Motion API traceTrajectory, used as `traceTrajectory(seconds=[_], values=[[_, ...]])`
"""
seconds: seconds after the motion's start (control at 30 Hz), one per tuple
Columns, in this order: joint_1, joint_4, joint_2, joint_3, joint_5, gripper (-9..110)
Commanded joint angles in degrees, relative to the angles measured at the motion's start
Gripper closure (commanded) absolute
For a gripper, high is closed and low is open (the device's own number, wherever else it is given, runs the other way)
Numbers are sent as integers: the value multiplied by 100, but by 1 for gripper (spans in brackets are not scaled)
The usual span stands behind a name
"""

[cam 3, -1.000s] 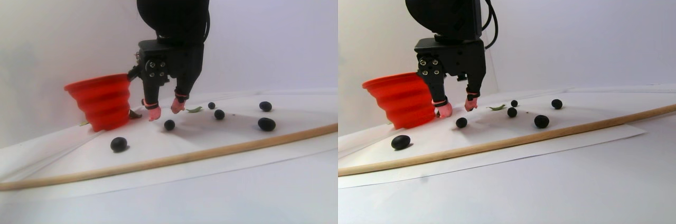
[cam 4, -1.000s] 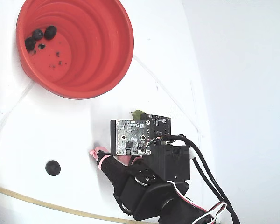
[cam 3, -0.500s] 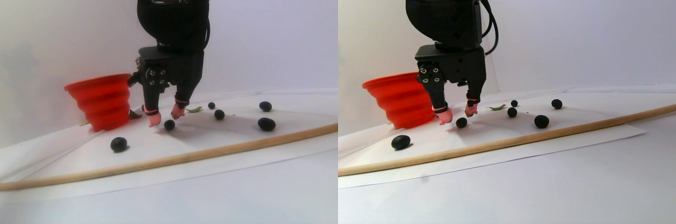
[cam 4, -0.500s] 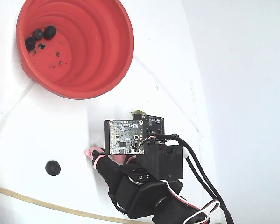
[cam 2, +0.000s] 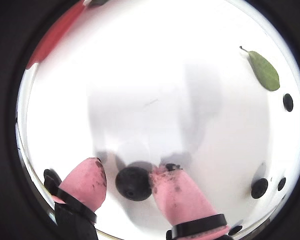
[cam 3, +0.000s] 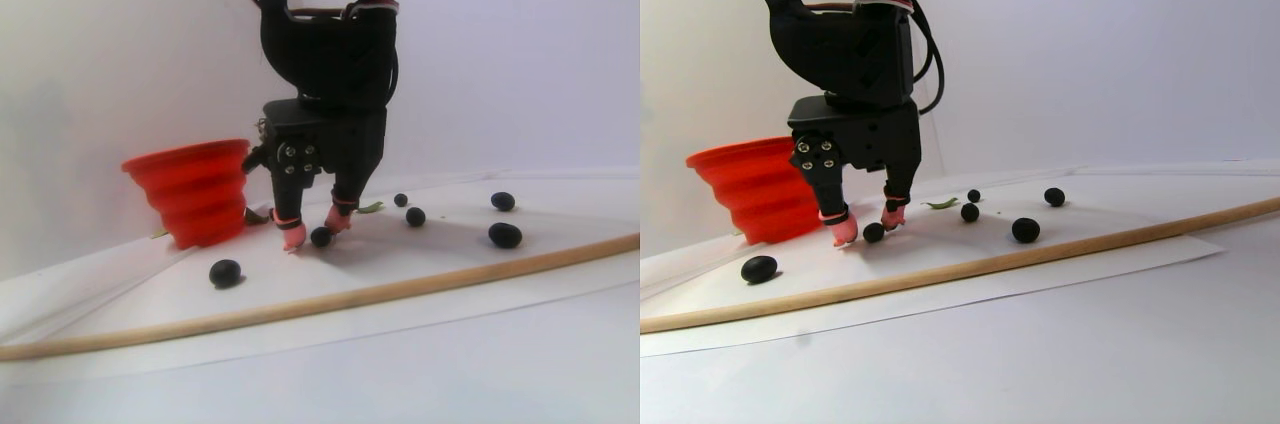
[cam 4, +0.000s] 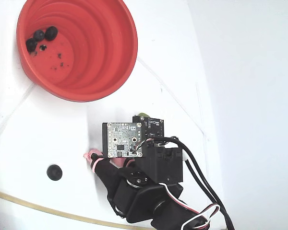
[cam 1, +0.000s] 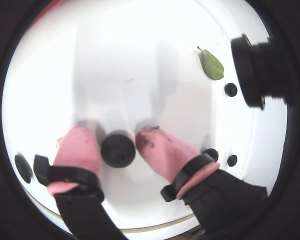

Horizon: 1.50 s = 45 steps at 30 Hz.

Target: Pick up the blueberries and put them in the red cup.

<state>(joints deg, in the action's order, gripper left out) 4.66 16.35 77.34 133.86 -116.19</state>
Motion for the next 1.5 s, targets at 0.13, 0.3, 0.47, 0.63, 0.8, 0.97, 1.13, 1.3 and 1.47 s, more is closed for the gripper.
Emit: traceTrajectory(seconds=[0.13, 0.3, 0.47, 0.63, 0.8, 0.97, 1.13, 1.3, 1.47], values=[[44, 220, 18, -237, -149, 84], [53, 237, -18, -237, -185, 84], [53, 237, 35, -158, -220, 85], [44, 211, 62, -105, -255, 85], [9, 88, 149, -88, -246, 86], [0, 26, 167, -70, -237, 88], [18, 9, 149, -70, -264, 88], [18, -9, 193, -88, -264, 89], [-18, -149, 404, -97, -211, 89]])
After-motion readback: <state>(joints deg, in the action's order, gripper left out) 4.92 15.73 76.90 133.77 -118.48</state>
